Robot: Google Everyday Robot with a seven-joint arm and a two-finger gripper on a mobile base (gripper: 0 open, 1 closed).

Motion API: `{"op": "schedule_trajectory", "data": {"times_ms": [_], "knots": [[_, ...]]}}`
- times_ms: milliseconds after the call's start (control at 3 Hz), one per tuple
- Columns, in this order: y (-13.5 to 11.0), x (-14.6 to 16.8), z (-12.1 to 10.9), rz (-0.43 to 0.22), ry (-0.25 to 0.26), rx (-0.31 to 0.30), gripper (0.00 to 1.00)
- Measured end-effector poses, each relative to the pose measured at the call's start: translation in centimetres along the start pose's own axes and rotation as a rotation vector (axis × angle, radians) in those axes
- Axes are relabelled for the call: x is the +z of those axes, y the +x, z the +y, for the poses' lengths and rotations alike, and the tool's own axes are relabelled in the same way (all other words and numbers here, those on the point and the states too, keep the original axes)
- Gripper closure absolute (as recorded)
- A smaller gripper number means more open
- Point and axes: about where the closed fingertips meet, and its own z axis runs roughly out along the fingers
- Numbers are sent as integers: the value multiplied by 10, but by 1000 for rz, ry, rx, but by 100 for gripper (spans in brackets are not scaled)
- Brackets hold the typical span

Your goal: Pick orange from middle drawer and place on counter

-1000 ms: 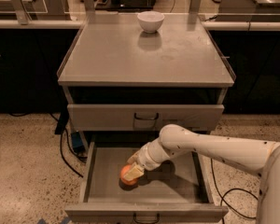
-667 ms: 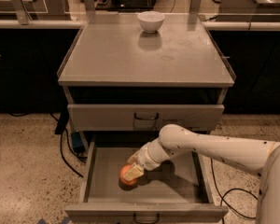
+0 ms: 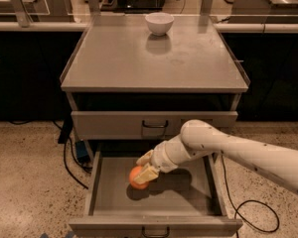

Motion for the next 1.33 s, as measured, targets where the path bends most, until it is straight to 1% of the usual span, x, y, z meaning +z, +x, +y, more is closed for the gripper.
{"op": "schedule_trajectory", "data": {"times_ms": [333, 667, 1000, 1333], "knots": [[-27, -46, 6, -68, -3, -19, 100], [-54, -91, 7, -184, -29, -39, 100], [-77, -141, 0, -314, -45, -51, 100], [-77, -141, 0, -314, -46, -51, 96]]}}
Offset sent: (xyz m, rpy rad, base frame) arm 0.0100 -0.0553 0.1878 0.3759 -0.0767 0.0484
